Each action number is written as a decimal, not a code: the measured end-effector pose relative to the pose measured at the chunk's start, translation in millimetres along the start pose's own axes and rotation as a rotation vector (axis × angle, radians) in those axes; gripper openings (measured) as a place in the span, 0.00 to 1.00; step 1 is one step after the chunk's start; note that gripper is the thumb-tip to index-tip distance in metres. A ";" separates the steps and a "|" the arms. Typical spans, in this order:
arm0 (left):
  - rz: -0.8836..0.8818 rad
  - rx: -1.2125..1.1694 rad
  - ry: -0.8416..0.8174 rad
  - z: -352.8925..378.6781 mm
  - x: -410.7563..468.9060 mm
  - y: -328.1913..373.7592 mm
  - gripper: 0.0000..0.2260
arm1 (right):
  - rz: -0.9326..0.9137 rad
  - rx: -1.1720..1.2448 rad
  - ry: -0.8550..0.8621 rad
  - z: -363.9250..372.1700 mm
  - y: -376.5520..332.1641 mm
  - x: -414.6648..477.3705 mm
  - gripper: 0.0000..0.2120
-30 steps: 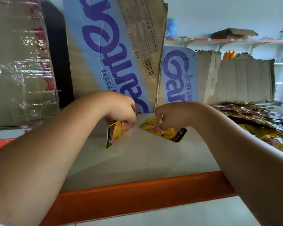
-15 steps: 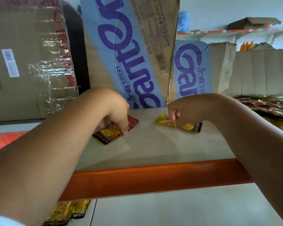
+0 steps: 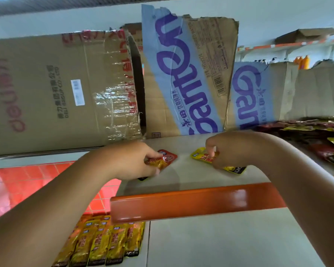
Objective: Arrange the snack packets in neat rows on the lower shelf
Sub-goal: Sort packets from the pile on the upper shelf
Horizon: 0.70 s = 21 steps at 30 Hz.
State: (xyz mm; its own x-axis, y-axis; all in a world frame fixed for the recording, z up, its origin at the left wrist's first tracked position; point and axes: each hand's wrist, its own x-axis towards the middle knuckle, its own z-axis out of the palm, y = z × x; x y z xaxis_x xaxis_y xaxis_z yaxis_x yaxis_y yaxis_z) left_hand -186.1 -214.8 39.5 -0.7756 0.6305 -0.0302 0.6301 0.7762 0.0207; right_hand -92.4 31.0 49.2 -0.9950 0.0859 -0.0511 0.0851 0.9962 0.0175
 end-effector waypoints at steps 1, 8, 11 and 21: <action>0.004 0.015 -0.013 -0.8 -6.7 -8.3 0.25 | 0.003 -0.004 0.011 0.3 -13.2 -0.8 0.13; 0.095 -0.113 -0.002 9.0 -61.2 -107.7 0.17 | 0.036 0.020 0.033 2.3 -142.1 5.5 0.13; 0.126 -0.136 0.067 26.7 -75.1 -151.0 0.24 | 0.061 0.060 0.067 0.4 -188.5 8.8 0.12; 0.006 -0.642 0.362 157.3 -143.2 -326.3 0.31 | 0.023 0.234 0.113 66.4 -367.4 81.9 0.12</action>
State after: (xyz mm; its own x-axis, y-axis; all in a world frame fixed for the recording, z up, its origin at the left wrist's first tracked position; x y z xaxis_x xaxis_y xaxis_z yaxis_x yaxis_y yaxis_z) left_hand -274.9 -558.9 -120.1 -0.8056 0.5100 0.3014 0.5751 0.5513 0.6044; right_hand -201.7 -327.2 -27.7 -0.9911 0.1197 0.0591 0.1044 0.9710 -0.2152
